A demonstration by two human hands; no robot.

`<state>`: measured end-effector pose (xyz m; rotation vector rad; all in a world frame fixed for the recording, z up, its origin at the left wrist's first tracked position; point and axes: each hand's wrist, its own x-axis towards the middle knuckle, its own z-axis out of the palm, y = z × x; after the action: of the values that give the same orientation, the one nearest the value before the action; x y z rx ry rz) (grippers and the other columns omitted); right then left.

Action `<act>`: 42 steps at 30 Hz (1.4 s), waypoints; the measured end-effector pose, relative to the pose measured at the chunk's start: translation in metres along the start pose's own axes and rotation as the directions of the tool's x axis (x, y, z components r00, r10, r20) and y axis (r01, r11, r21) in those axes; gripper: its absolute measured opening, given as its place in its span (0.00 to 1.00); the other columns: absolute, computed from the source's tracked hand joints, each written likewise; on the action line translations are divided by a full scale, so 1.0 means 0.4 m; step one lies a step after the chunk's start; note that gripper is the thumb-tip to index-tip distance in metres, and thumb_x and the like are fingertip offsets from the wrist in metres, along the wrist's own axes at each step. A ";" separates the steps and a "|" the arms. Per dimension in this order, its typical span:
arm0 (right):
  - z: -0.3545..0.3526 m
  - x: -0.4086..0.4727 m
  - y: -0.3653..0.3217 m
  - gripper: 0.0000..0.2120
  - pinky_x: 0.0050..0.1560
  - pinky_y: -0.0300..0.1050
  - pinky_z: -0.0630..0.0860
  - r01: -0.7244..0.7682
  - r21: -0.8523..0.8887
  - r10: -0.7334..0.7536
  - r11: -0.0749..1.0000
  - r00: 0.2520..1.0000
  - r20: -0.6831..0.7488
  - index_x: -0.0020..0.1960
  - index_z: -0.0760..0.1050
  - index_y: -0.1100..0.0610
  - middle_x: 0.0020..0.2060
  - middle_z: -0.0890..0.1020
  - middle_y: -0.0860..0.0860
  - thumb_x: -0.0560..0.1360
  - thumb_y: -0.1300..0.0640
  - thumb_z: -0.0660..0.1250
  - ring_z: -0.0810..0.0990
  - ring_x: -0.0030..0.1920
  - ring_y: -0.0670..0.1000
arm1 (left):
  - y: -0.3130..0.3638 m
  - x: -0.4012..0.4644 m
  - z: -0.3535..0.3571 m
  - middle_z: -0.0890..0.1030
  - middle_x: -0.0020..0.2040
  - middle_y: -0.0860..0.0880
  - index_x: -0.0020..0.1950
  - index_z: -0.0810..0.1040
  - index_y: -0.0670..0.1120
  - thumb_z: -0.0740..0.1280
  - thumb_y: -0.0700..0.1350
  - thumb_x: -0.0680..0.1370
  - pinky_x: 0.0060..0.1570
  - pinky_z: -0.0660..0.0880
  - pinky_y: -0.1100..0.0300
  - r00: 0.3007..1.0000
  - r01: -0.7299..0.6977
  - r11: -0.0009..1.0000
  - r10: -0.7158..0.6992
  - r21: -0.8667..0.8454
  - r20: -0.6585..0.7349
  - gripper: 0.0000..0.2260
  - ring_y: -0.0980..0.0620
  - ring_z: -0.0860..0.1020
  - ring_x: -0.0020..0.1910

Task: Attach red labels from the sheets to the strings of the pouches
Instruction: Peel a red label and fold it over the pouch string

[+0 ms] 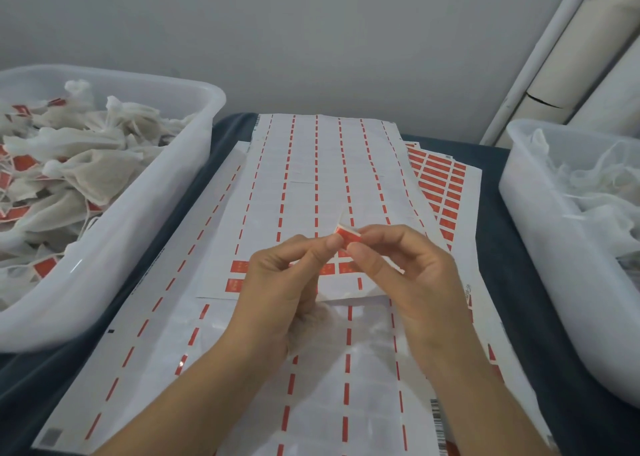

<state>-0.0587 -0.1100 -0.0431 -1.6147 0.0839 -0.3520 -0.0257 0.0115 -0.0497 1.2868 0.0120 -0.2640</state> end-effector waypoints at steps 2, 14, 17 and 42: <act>-0.004 0.001 0.005 0.08 0.36 0.24 0.73 -0.021 0.033 0.021 0.999 1.000 -0.021 0.40 0.79 0.48 0.38 0.84 0.39 0.62 0.48 0.69 0.82 0.43 0.42 | 0.000 0.000 -0.001 0.66 0.19 0.53 0.34 0.85 0.48 0.68 0.50 0.62 0.18 0.63 0.70 1.000 0.003 1.000 -0.003 -0.009 0.007 0.08 0.57 0.60 0.18; -0.007 0.001 0.003 0.09 0.38 0.28 0.75 -0.033 0.036 0.034 0.999 0.999 -0.028 0.41 0.79 0.50 0.39 0.84 0.43 0.63 0.49 0.68 0.84 0.41 0.46 | 0.003 -0.006 0.001 0.70 0.20 0.54 0.44 0.85 0.48 0.69 0.49 0.62 0.18 0.60 0.69 0.999 -0.006 0.998 0.008 -0.059 0.041 0.14 0.57 0.59 0.18; -0.008 0.002 0.000 0.09 0.37 0.28 0.75 -0.033 0.043 0.034 0.999 0.999 -0.021 0.41 0.78 0.50 0.38 0.84 0.42 0.63 0.49 0.68 0.84 0.40 0.45 | 0.001 -0.003 -0.002 0.68 0.20 0.52 0.45 0.85 0.47 0.69 0.49 0.63 0.18 0.60 0.70 1.000 -0.010 0.997 0.012 -0.076 0.029 0.14 0.57 0.58 0.19; -0.002 0.001 0.011 0.10 0.37 0.29 0.76 -0.006 0.017 0.006 1.000 1.000 0.023 0.44 0.75 0.52 0.37 0.84 0.46 0.65 0.49 0.67 0.84 0.37 0.47 | -0.011 0.001 -0.006 0.74 0.24 0.59 0.37 0.81 0.47 0.67 0.52 0.66 0.21 0.66 0.74 0.979 -0.202 0.976 0.198 0.079 0.059 0.10 0.63 0.72 0.21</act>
<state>-0.0580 -0.1114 -0.0473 -1.6014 0.0683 -0.3285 -0.0258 0.0128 -0.0547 1.3544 -0.1729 -0.1250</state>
